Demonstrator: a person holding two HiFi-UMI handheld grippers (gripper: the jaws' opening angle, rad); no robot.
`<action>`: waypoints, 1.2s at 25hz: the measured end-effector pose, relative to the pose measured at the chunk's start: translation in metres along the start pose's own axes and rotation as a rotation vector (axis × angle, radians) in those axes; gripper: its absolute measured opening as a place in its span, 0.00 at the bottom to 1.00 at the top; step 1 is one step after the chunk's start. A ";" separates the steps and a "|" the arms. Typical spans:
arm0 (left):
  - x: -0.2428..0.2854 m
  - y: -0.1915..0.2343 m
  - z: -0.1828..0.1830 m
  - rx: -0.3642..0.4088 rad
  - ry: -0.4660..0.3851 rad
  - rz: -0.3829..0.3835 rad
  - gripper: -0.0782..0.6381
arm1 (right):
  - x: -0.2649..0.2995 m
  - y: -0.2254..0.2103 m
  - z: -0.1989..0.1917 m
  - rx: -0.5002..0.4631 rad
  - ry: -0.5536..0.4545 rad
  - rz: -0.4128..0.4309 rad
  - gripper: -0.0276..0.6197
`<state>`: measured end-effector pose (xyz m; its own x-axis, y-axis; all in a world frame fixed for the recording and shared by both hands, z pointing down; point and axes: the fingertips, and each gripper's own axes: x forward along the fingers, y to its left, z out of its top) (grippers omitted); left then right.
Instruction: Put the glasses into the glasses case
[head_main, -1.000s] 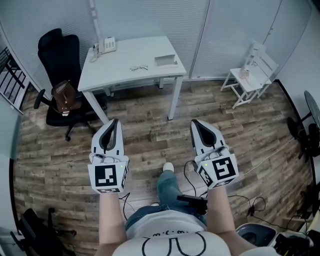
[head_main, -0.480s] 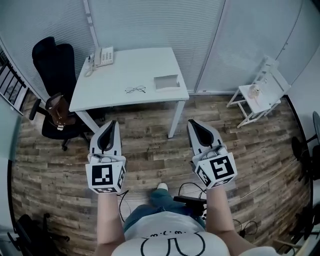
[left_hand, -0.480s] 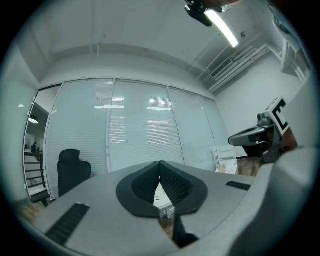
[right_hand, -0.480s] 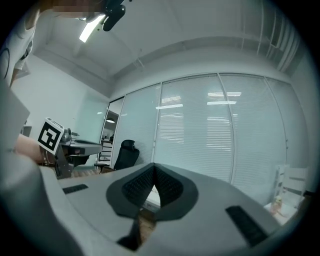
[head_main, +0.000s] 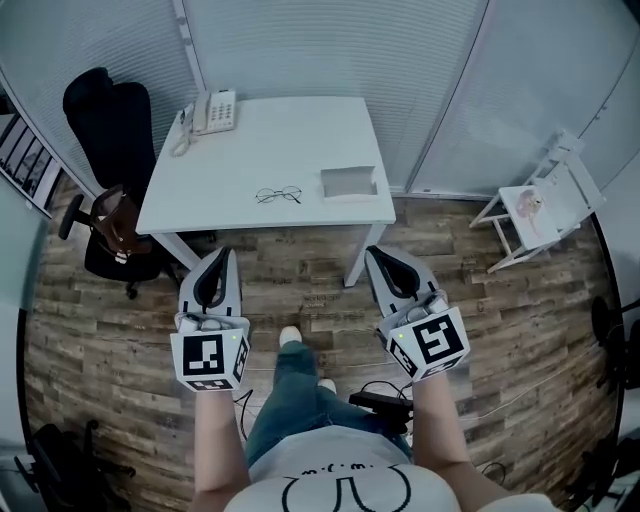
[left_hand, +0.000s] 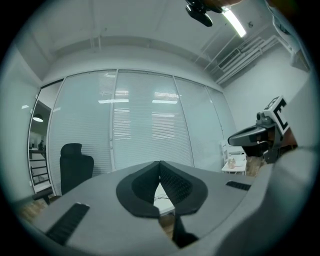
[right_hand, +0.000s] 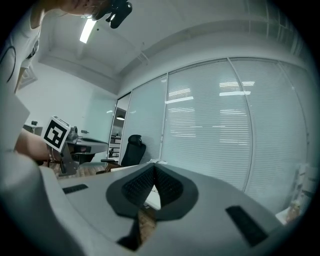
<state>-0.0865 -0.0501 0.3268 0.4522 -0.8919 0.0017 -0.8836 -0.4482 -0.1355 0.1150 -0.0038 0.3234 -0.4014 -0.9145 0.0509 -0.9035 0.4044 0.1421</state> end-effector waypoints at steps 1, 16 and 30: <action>0.009 0.005 -0.004 -0.004 0.004 0.006 0.13 | 0.011 -0.003 -0.002 -0.003 0.003 0.010 0.06; 0.181 0.124 -0.049 -0.055 0.062 0.066 0.13 | 0.241 -0.027 -0.046 -0.022 0.189 0.183 0.29; 0.246 0.204 -0.136 -0.159 0.233 0.115 0.13 | 0.364 0.007 -0.188 -0.351 0.686 0.551 0.20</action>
<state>-0.1719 -0.3690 0.4347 0.3243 -0.9187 0.2253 -0.9437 -0.3308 0.0091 -0.0094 -0.3356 0.5291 -0.4811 -0.4479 0.7536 -0.4712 0.8570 0.2085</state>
